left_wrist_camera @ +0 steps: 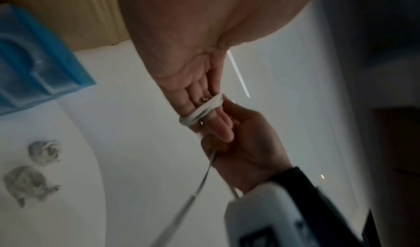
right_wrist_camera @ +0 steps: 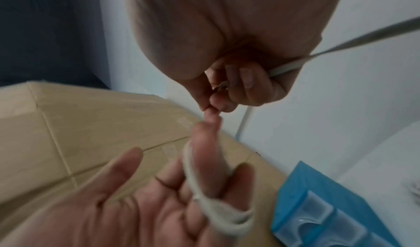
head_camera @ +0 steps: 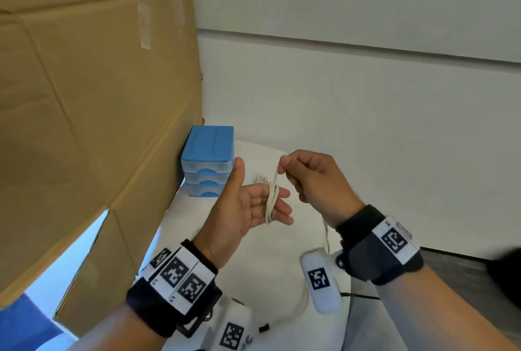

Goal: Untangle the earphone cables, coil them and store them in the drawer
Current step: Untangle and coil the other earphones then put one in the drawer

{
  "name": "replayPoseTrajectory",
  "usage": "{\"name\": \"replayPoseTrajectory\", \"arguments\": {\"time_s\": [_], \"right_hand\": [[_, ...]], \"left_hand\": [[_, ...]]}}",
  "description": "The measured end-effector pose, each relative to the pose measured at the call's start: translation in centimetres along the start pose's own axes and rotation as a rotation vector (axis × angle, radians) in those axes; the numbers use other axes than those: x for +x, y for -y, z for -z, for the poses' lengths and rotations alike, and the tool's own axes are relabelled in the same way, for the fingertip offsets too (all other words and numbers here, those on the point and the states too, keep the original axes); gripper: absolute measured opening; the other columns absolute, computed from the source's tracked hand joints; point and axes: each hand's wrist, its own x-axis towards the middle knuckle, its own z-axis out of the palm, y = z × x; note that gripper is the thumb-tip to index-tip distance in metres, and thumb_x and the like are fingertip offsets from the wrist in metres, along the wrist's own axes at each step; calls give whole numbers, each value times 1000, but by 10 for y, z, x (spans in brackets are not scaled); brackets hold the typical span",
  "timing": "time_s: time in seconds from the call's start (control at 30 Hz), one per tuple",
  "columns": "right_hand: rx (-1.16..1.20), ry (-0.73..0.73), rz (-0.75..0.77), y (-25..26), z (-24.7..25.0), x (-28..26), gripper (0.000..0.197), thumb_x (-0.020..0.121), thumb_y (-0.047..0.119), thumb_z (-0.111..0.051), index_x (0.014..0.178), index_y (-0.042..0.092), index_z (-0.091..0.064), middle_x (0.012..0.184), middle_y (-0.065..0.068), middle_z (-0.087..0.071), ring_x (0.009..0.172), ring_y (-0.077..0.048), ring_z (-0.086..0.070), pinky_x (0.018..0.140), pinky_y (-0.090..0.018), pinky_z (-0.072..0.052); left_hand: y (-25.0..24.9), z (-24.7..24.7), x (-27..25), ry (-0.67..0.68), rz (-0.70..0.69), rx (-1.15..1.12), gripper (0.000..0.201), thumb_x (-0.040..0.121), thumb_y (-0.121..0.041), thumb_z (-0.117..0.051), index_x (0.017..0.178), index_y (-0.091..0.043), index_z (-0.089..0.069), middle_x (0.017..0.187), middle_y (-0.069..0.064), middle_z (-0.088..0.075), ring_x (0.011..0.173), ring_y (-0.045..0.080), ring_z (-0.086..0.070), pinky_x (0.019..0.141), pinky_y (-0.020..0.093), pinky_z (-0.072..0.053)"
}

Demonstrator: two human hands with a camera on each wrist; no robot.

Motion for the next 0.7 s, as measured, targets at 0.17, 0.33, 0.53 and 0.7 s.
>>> {"name": "replayPoseTrajectory", "arguments": {"time_s": [0.17,0.33,0.53,0.7], "right_hand": [[45,35,-42,-19,-6,1,19,96,12,-59,82,4,-69,48,18,-53,44,1,-47,46,-8,-35],[82,176,-131,-43,-22,-13,27,96,17,-61,75,21,-76,60,-2,-55,49,-12,-37,47,-24,-31],[52,414,-95,-46,-31,-49,23,99,25,-56,92,14,-75,60,-2,-56,47,-7,-46,50,-22,-41],[171,366,32,-15,-19,-51,24,90,25,-61,93,2,-67,51,4,-51,46,-12,-38,44,-18,-32]], "left_hand": [[-10,13,-3,42,5,-135,103,78,-75,-17,107,11,-67,91,27,-68,82,35,-69,82,36,-55],[-22,18,-3,-39,-117,-346,97,84,-74,-19,109,8,-65,103,27,-70,102,36,-69,95,41,-52],[-28,37,1,-241,-256,-293,93,84,-73,-22,120,4,-60,117,24,-68,111,29,-66,105,38,-43],[-7,46,11,-423,-308,254,83,89,-74,-19,105,-10,-69,98,9,-75,99,19,-69,90,31,-42]]}}
